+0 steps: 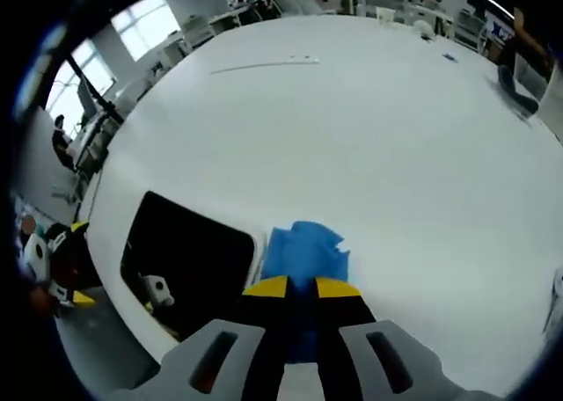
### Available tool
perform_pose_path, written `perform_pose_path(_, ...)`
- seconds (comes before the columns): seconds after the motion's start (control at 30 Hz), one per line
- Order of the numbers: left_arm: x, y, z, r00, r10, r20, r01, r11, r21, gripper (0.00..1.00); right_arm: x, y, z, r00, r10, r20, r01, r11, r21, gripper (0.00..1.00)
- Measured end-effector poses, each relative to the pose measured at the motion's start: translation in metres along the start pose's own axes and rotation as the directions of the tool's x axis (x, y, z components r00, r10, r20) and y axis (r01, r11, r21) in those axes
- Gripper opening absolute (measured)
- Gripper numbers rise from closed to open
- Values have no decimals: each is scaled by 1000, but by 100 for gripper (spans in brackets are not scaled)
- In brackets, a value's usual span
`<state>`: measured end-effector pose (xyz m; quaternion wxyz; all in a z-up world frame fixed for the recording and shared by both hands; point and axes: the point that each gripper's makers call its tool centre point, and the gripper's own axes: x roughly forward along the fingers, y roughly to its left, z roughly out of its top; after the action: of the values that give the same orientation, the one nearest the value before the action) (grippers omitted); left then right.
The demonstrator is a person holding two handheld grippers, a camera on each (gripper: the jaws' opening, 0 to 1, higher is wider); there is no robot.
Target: Wipe the mirror surface with the cleaning cloth until all visible marks leave the cleaned area.
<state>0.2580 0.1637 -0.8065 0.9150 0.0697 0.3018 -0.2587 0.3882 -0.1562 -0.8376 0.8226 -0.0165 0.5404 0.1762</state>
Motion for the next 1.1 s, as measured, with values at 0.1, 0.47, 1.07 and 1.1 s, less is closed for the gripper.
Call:
perform_pose_path(0.1,0,0,0,1000,1,-1,-1,1000,5,100,3,6,0,1000,10,-3,-10,1000,4,4)
perform_pose_path(0.47,0,0,1,1000,0,1,0,1000,11,100,14,28,3,1000,18,-17,-18,1000,-7,4)
perform_pose_path(1.07,1,-1,1,1000,-10,-1,10,1000,21,100,32,60,-1,998,10,-64,-12,999,-35,4)
perform_pose_path(1.1,1,-1,1,1000,-7,1,7,1000,18,100,33,61,-1,998,4,-64,-7,999,-41,4)
